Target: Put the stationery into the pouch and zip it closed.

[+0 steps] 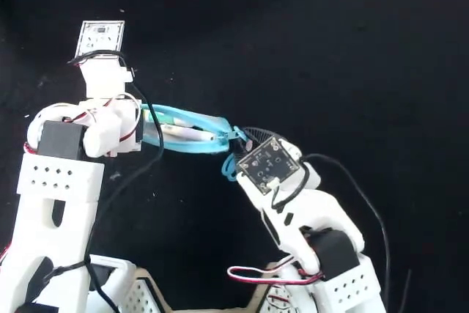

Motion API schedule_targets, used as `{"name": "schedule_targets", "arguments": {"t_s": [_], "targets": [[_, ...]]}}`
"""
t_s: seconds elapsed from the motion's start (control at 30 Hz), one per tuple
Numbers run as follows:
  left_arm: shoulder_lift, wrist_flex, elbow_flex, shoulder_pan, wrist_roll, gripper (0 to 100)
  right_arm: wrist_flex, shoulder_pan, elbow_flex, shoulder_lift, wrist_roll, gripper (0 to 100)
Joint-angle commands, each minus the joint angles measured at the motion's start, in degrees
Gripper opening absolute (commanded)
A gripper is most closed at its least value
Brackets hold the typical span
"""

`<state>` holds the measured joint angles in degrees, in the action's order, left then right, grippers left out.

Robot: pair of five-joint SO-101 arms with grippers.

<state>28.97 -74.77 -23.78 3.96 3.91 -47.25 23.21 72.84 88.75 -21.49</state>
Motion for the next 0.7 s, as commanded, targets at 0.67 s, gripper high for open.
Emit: {"name": "schedule_targets", "arguments": {"t_s": [0.67], "targets": [[-0.09, -3.25, 9.54, 0.92, -0.7, 3, -5.1, -1.41, -14.2, -0.22, 2.73, 1.1]]}}
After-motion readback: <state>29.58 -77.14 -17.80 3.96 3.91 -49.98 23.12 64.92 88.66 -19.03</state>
